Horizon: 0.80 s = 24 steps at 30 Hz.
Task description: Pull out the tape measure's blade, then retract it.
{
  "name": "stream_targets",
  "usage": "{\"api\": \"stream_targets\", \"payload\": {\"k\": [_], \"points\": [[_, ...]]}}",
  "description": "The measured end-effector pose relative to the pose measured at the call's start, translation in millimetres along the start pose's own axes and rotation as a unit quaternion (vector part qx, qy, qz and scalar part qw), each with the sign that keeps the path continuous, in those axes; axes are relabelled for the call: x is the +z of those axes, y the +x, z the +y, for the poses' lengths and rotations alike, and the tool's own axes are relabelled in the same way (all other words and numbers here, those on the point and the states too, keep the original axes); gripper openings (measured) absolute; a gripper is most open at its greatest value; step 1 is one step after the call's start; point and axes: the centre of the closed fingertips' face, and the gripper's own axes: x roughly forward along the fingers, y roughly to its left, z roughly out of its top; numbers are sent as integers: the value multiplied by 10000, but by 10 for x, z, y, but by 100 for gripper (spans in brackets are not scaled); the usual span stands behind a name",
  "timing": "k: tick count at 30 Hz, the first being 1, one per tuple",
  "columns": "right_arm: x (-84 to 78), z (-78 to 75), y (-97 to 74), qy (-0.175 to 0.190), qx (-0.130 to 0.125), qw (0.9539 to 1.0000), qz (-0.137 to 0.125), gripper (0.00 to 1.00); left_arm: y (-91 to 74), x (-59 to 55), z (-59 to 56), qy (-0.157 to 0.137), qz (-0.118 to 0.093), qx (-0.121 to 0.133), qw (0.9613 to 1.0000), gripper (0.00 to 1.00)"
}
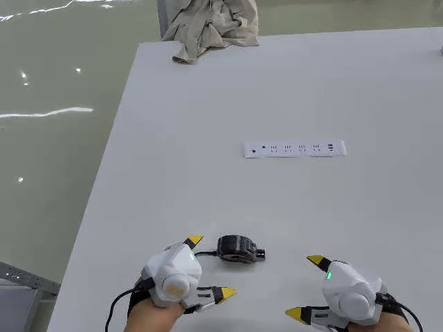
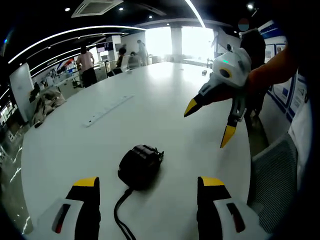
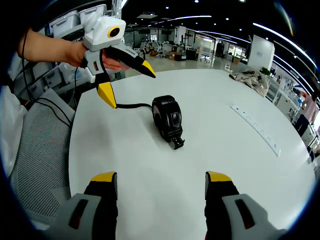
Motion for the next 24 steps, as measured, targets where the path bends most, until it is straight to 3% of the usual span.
{"api": "stream_targets", "payload": {"k": [10, 24], "points": [[5, -94, 134, -287, 118, 9995, 40, 68, 140, 32, 53, 431, 94, -211, 9988, 73], [52, -184, 309, -686, 311, 9971, 141, 61, 334, -13, 29, 1027, 330, -598, 9924, 69]]}}
